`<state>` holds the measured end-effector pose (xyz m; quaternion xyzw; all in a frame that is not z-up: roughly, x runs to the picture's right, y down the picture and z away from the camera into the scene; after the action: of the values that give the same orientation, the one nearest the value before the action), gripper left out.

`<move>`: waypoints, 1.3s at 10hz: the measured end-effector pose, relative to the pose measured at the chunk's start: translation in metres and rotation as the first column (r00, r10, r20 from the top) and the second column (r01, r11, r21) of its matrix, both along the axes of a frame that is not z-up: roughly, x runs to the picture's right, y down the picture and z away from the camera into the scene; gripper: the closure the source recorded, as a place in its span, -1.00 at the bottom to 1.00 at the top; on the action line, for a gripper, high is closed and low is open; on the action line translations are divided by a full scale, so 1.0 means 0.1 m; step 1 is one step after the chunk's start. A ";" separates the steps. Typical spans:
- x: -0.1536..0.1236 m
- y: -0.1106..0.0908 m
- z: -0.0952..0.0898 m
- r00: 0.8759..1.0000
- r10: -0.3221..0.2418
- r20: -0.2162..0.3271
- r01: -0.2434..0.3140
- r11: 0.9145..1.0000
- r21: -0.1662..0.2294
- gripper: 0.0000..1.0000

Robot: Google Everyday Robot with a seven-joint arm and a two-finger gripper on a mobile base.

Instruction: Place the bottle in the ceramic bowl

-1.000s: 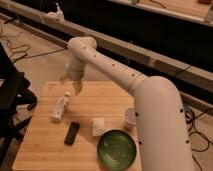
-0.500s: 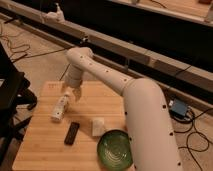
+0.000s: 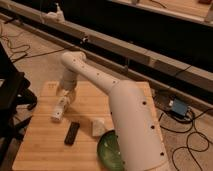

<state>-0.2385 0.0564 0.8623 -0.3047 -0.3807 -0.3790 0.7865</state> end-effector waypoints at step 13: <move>-0.24 0.58 0.47 0.995 -0.098 0.019 0.099 0.983 -0.157 -0.09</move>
<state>-0.2621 0.1142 0.9093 -0.3823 -0.3984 -0.3878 0.7380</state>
